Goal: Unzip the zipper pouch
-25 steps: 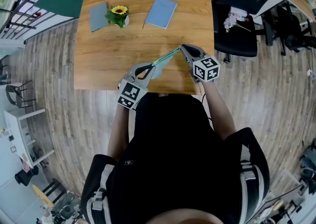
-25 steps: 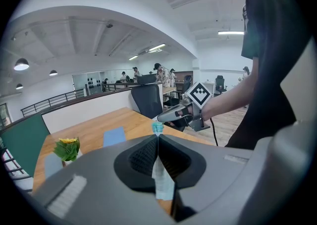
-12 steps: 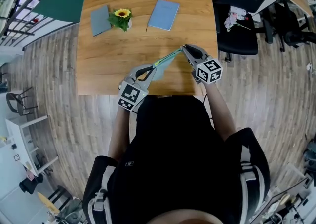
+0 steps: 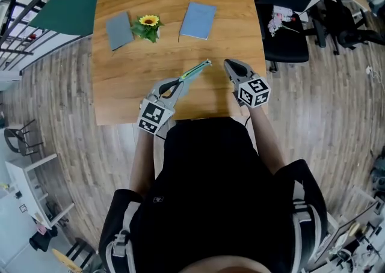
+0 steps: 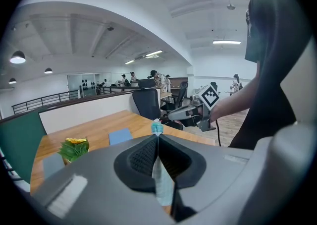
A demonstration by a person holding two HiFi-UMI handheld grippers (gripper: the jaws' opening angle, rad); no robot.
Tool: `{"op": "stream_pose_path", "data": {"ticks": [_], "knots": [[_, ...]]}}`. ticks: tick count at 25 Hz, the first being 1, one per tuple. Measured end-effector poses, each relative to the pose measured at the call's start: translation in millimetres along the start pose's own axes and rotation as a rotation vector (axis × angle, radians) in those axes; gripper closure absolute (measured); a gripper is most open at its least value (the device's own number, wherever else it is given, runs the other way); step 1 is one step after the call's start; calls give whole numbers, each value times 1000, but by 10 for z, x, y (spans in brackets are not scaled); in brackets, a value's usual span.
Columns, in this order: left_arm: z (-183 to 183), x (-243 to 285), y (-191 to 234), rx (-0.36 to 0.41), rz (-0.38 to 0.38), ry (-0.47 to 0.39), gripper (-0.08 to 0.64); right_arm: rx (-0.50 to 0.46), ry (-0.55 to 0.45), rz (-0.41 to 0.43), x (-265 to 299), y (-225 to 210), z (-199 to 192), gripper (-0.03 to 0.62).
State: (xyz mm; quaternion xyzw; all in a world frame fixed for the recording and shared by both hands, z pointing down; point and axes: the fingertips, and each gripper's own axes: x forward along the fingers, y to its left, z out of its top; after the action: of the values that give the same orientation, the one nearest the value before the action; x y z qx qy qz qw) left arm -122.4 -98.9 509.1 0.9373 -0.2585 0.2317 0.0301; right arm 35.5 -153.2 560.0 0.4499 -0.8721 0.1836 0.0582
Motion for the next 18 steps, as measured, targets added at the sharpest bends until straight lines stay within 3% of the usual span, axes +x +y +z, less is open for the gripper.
{"op": "stream_pose_path", "data": {"ticks": [18], "knots": [[-242,-202,601,-65,33,-22,552,-181,106,50,277,637,-35,591]]}}
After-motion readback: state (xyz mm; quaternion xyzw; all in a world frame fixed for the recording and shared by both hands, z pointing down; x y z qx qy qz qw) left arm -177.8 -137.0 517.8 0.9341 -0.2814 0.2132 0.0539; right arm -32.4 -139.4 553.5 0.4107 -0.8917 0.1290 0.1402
